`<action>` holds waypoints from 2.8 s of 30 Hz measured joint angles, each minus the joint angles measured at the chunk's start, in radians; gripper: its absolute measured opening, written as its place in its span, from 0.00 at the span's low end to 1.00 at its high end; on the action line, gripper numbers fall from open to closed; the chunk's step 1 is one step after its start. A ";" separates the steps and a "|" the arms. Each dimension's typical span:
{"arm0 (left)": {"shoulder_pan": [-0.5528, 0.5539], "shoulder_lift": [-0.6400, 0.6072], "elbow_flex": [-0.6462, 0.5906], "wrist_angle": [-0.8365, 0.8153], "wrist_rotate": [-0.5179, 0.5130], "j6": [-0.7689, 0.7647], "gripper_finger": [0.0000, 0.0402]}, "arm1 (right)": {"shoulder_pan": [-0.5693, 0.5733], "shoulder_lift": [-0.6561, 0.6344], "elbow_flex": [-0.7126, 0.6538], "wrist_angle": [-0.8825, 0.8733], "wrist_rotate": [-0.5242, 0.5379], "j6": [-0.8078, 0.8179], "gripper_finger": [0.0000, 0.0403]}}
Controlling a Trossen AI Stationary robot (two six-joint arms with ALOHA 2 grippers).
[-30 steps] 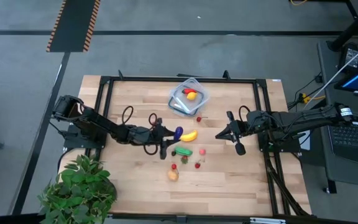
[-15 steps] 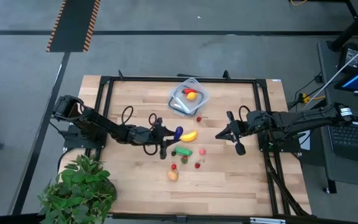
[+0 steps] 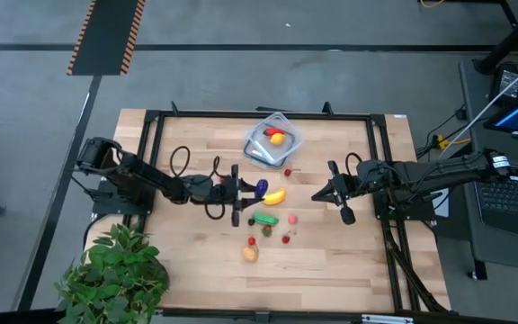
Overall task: Pick and placing Produce into tupperware
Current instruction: Put the violet eggplant into the transparent container
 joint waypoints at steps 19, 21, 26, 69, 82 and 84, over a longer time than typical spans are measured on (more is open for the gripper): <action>0.245 0.001 0.208 -0.519 0.056 -0.039 0.27 | 0.000 0.000 0.000 0.001 0.003 -0.005 0.06; 0.269 0.022 0.256 -0.565 0.056 -0.035 0.27 | 0.000 0.000 0.000 0.001 0.003 -0.005 0.06; 0.319 0.109 0.358 -0.625 0.061 -0.021 0.27 | 0.000 0.000 0.000 0.000 0.003 -0.006 0.06; 0.598 0.486 1.063 -1.633 0.170 0.104 0.27 | 0.000 0.000 0.000 -0.027 0.003 -0.024 0.06; 0.623 0.486 1.063 -1.642 0.230 0.123 0.27 | 0.000 0.000 0.000 -0.020 0.003 -0.028 0.06; 0.623 0.486 1.063 -1.643 0.231 0.129 0.27 | 0.000 0.000 0.000 -0.020 0.003 -0.031 0.06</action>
